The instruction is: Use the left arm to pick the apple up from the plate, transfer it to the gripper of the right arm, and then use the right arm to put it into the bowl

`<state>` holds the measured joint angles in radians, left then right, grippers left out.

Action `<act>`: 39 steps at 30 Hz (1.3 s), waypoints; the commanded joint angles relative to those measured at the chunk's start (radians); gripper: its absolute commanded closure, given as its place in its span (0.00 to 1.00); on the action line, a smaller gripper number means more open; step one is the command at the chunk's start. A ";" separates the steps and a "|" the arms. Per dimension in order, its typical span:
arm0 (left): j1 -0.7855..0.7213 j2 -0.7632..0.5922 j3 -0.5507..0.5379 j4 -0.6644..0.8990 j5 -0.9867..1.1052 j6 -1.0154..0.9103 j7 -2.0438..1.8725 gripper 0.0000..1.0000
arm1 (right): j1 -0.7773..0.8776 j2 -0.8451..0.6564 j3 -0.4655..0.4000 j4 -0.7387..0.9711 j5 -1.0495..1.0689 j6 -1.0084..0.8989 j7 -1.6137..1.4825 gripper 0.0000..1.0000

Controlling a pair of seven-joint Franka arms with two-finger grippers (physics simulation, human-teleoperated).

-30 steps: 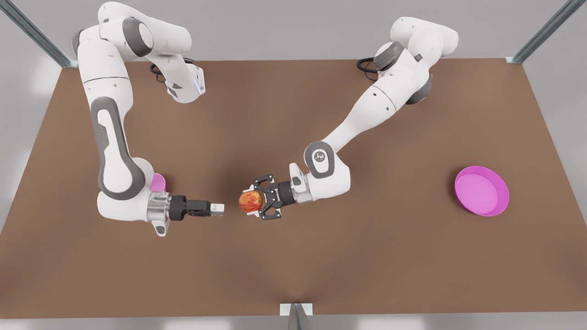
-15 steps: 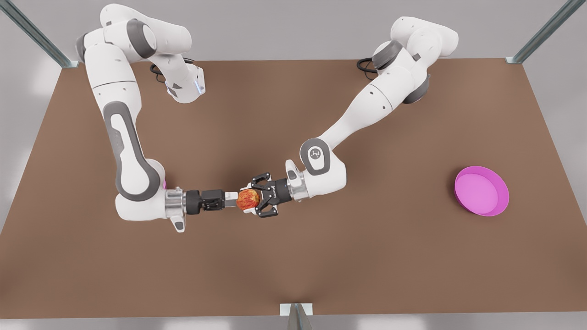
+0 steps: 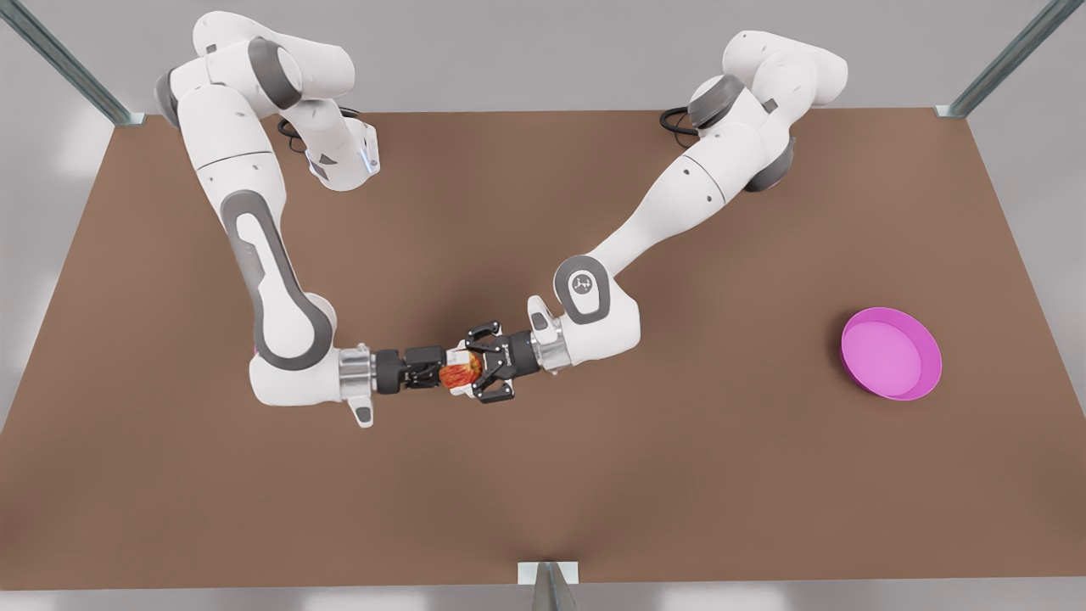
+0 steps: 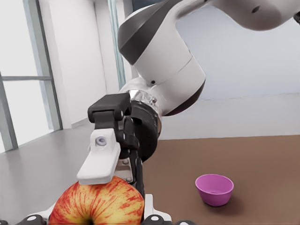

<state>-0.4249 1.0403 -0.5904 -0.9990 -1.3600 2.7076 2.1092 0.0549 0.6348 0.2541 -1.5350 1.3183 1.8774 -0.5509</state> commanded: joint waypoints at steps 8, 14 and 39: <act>-0.008 -0.002 0.001 0.000 0.002 0.005 0.052 0.23 | 0.011 -0.001 0.001 0.001 0.027 0.011 -0.027 0.28; -0.006 -0.002 0.003 -0.001 0.002 0.005 0.035 0.01 | 0.007 -0.001 -0.001 0.003 0.033 0.011 -0.023 0.28; 0.377 -0.872 0.607 -0.359 1.337 -1.180 -2.072 0.00 | -0.441 -0.274 -0.003 -0.272 -0.823 -0.251 -0.104 0.27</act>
<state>-0.0328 0.1795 0.0062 -1.3500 -0.0224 1.6388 1.0929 -0.3844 0.3615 0.2508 -1.8075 0.6182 1.6486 -0.6144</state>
